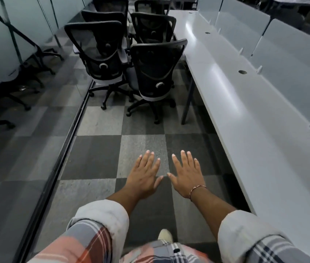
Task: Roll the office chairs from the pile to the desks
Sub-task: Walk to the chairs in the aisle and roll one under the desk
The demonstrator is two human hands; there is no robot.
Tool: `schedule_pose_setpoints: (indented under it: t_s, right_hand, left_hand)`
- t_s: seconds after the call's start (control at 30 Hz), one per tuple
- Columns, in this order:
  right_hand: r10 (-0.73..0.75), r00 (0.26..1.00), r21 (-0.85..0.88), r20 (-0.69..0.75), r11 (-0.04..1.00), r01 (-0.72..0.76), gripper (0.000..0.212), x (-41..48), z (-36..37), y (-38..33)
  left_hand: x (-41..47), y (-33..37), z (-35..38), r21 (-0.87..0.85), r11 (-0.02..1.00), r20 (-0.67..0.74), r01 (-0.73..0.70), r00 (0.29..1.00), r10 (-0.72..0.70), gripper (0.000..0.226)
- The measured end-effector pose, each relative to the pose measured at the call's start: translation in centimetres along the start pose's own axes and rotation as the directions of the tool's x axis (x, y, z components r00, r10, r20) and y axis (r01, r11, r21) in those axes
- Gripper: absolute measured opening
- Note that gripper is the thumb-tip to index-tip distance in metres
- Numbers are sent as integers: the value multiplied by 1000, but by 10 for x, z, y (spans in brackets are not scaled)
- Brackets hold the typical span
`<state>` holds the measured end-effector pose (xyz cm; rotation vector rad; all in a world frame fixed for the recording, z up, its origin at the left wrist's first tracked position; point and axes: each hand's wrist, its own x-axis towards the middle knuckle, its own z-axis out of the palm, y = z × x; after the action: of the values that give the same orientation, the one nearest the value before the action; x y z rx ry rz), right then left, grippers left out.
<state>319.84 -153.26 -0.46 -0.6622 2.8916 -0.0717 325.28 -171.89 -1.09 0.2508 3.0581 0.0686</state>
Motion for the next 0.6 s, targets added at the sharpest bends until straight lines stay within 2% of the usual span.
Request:
schedule_pose_setpoints:
  t_s: [0.07,0.2,0.4,0.6]
  right_hand:
    - [-20,1000,-33,8,999,20,71,34,-15,12]
    - [-34,999,-39,1,999,34,71,100,-34,27]
    - [-51,999,-51,12,997,52,71,202,-44,41]
    - [-14,1000,-59,0,998,14,72,318,-62,50]
  left_hand:
    - [33,-9,-5,1,1000,-36,21,999,-21,81]
    - [92,-27,-9,9,999,-17,34,999,-34,74]
    - [187,-74,-7,-2,1000,-23,11,1000,-11,84]
    - [294,-143,-24,10,1000,-5,8,1000,-8,72]
